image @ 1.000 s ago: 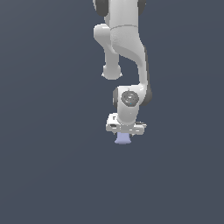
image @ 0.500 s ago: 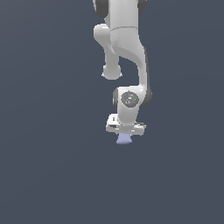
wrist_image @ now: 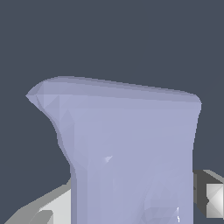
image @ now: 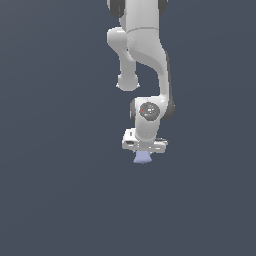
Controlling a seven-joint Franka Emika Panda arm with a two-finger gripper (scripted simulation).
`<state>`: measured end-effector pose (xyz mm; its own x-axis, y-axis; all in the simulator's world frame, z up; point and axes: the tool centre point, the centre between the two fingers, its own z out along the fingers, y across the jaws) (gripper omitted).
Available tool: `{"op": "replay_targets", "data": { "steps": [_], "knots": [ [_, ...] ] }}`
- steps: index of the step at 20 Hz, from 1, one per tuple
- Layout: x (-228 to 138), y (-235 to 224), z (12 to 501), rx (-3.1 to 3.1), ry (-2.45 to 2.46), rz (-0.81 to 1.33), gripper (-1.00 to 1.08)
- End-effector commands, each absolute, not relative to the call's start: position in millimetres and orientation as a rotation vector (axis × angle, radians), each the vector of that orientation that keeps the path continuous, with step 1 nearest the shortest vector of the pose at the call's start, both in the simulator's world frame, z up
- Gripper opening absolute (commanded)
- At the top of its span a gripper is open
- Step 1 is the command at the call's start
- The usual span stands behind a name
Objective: Pick up the object and move it to a goal position.
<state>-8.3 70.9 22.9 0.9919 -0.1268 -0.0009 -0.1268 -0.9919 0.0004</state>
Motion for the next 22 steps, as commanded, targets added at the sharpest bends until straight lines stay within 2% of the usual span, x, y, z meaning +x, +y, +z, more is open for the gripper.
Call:
{"op": "replay_targets", "data": {
  "steps": [1, 10, 22],
  "knots": [
    [-12, 75, 29, 3.135, -0.199, 0.0, -1.0],
    [-40, 104, 74, 3.135, -0.199, 0.0, -1.0],
    [-99, 166, 171, 3.134, -0.198, 0.001, -1.0]
  ]
}}
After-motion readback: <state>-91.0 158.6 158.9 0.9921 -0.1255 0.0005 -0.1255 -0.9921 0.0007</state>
